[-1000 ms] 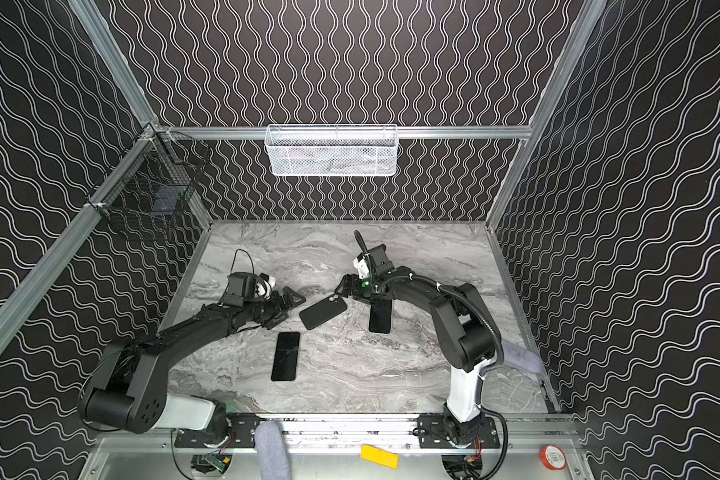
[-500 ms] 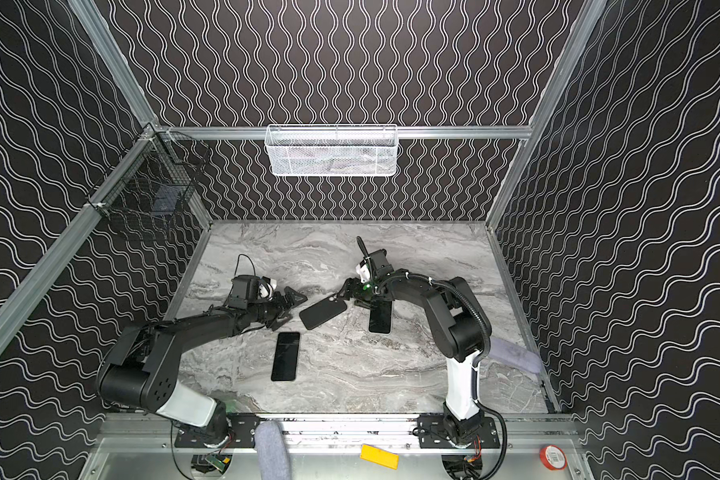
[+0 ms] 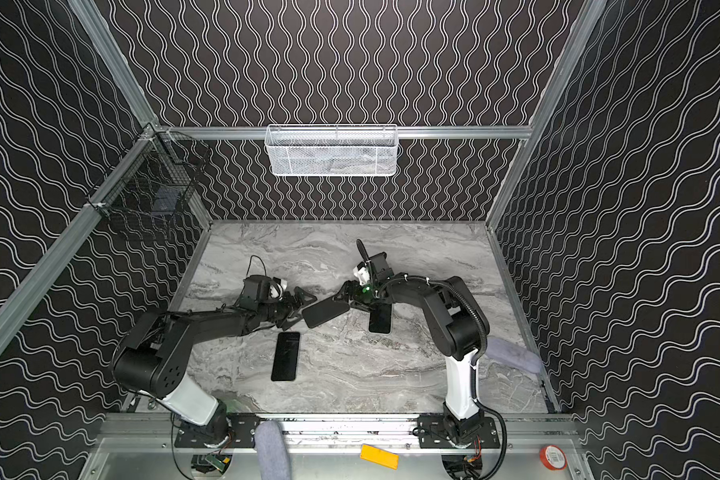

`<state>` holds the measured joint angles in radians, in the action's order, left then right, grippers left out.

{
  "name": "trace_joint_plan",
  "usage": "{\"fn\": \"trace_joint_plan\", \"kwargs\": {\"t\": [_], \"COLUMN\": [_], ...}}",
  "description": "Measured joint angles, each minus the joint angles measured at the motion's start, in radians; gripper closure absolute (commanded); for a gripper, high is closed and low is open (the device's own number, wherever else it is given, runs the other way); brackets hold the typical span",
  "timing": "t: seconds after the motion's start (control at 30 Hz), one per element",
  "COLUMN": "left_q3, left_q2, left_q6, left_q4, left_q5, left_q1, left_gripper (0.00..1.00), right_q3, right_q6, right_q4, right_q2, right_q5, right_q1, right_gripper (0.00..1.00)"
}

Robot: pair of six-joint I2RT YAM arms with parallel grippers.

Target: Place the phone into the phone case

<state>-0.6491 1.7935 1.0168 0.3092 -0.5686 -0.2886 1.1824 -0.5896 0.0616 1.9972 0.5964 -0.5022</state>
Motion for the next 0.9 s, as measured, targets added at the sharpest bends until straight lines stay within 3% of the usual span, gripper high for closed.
{"fn": "trace_joint_plan", "kwargs": {"t": [0.5,0.9], "left_q3": [-0.039,-0.039], "left_q2": [0.014,0.009], "left_q6": [0.000,0.000], "left_q4": [0.005,0.014], "left_q5": [0.027,0.029], "left_q1": [0.000,-0.001], "left_gripper": [0.01,0.12], "right_q3": [-0.080,-0.070], "right_q6": [0.034,0.032], "right_q4": [-0.047,-0.060], "right_q2": [-0.042,-0.025], "right_q5": [0.048,0.067], "right_q1": [0.000,0.000], "right_gripper": [0.27,0.27]}}
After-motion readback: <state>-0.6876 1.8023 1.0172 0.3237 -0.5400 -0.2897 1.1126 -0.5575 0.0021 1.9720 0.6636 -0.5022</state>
